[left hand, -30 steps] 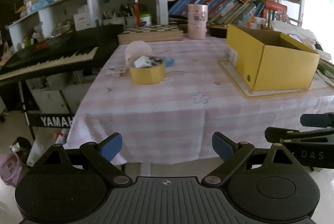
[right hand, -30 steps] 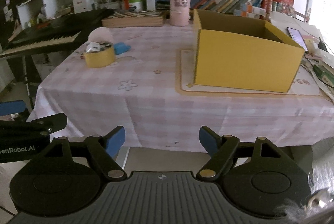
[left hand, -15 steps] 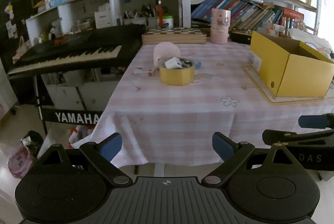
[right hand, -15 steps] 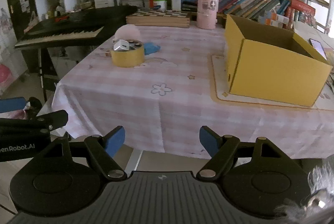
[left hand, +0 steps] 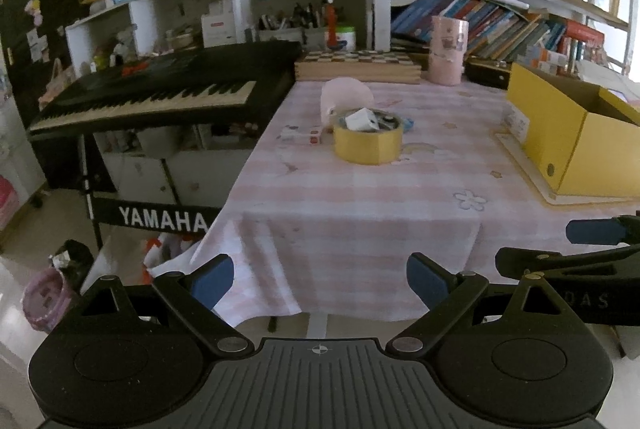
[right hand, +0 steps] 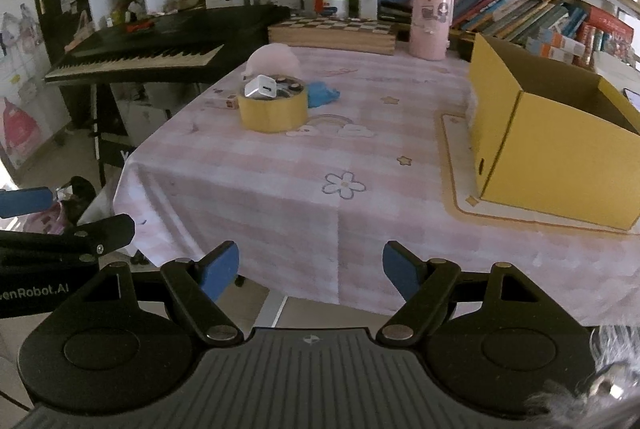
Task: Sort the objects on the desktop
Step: 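Move both tools toward the tape roll holding the white charger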
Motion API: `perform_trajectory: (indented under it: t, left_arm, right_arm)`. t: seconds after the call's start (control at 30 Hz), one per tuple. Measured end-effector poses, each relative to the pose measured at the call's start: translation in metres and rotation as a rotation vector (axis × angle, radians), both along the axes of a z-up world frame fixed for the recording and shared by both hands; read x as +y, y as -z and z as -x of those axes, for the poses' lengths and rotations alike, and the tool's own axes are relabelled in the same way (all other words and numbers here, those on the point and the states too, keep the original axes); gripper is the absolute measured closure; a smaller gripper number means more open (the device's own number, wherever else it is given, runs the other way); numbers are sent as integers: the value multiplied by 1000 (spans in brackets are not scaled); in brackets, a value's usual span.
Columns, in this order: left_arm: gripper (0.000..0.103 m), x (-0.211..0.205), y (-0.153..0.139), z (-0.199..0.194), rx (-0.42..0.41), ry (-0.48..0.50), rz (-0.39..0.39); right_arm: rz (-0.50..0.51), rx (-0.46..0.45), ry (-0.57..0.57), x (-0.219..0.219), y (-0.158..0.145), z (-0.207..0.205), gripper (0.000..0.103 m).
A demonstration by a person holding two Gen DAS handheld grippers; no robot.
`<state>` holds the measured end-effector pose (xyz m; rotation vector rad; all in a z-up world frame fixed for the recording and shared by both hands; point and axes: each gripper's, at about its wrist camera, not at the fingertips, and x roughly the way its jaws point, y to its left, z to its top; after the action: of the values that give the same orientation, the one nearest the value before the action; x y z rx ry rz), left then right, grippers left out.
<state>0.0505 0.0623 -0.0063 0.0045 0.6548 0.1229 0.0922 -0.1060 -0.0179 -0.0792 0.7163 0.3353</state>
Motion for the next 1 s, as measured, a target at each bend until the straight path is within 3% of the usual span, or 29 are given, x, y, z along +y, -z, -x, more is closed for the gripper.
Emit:
perform_trajectory:
  t: [1.0]
  left_arm:
    - [8,-9,-3,-122,40,-65,-33]
  right_arm:
    - [-32,28,-90,-2,-2,-145,25]
